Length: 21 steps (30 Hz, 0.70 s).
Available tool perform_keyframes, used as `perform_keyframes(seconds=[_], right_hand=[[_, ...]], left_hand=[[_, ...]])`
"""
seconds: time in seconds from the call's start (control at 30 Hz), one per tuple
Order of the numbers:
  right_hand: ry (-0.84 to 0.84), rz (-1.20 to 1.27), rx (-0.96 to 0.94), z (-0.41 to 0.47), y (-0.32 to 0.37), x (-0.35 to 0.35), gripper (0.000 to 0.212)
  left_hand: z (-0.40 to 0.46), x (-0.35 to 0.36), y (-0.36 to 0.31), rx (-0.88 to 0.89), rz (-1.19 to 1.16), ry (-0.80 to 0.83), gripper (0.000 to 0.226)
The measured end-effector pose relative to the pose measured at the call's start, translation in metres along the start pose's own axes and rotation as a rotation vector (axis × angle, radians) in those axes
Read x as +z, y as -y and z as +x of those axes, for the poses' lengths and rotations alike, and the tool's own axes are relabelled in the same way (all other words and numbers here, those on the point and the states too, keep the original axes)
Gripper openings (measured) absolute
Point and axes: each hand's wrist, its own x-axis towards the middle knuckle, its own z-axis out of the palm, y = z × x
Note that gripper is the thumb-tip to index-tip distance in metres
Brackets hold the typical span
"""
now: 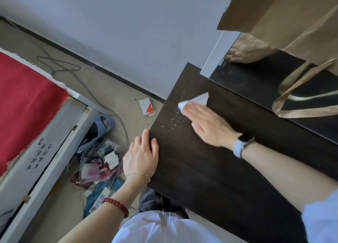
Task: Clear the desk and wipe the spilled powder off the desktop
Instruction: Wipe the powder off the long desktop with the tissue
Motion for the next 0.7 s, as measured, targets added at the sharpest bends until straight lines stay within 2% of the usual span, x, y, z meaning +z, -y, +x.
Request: perform_keyframes(seconds=[0.1,0.13,0.17,0.27,0.33,0.43,0.5,0.63,0.7], right_hand=[[-0.128,0.067,0.274,0.045,-0.013,-0.019,0.053],[-0.162,0.090,0.312,0.048,-0.007,-0.018,0.055],[-0.172,0.087,0.286,0.038,0.005,-0.007,0.056],[-0.057,0.053,0.024,-0.033,0.054,0.025,0.052],[-0.049,0.059,-0.043,-0.041,0.044,0.021,0.050],[-0.111,0.080,0.273,0.013,0.008,-0.001,0.048],[-0.100,0.097,0.339,0.023,0.018,0.003,0.050],[-0.049,0.041,-0.069,-0.032,0.077,0.028,0.052],[-0.057,0.026,-0.099,-0.027,0.058,0.023,0.050]], left_hand=[[0.000,0.001,0.000,-0.006,0.007,-0.003,0.042],[0.000,0.000,-0.001,-0.006,0.012,-0.005,0.041],[0.000,-0.001,-0.001,-0.005,0.015,-0.004,0.041],[-0.001,-0.002,-0.001,-0.001,0.003,0.004,0.041],[-0.001,-0.002,-0.001,-0.002,0.001,0.004,0.041],[0.000,-0.001,0.000,0.000,-0.007,0.002,0.041],[0.000,0.000,-0.001,-0.011,-0.009,0.003,0.041],[0.000,0.000,0.000,-0.012,-0.008,-0.001,0.042],[-0.001,-0.001,-0.002,-0.011,-0.013,-0.003,0.042]])
